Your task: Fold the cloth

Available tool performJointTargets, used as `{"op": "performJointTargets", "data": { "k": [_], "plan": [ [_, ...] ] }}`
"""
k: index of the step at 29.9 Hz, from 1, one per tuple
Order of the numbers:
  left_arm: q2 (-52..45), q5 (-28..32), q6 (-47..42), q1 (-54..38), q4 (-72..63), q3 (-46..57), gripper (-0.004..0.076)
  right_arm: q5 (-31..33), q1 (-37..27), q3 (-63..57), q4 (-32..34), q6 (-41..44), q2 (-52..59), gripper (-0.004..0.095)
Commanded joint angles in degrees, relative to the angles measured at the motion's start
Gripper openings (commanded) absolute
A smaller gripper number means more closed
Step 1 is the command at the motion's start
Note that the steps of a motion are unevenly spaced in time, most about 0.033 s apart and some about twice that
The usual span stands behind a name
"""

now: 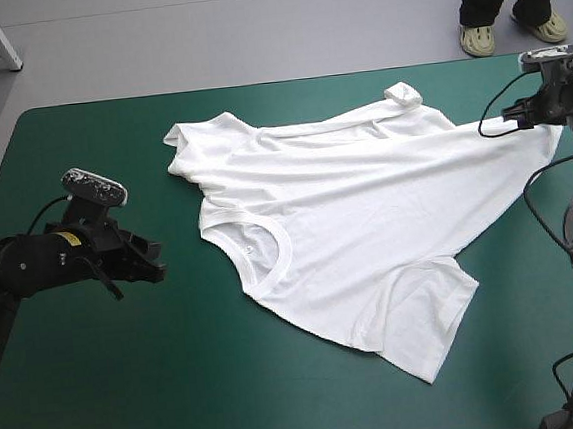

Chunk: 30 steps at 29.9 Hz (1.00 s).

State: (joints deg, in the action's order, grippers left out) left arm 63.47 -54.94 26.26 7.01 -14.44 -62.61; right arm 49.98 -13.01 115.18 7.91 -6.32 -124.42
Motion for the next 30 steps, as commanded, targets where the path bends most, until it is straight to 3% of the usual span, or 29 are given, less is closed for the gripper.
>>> {"op": "performJointTargets", "data": {
  "k": [1,9,11,16,23,30],
  "plan": [
    [0.7,7.2,-0.4,0.3,-1.2,-1.4,0.0378,-1.2,-0.3,4.5,-4.7,-1.0,7.9,0.0709],
    [9.6,16.1,0.0,0.4,-5.0,-1.4,0.0378,6.8,-0.1,7.6,-35.8,-12.7,20.2,0.0549],
    [12.2,19.4,0.3,0.4,-5.4,-1.4,0.0378,9.9,1.1,7.6,-39.6,-14.3,22.7,0.0518],
    [18.9,22.9,0.3,0.3,-8.1,-2.4,0.0381,16.5,8.9,7.6,-36.0,-16.0,26.9,0.0486],
    [29.8,20.8,1.5,0.2,-14.1,-9.0,0.039,17.5,23.9,5.8,-20.2,-11.8,29.0,0.0486],
    [37.4,16.8,1.6,0.2,-15.9,-14.7,0.039,17.5,29.6,1.5,-19.6,-10.6,29.5,0.0486]
  ]
}}
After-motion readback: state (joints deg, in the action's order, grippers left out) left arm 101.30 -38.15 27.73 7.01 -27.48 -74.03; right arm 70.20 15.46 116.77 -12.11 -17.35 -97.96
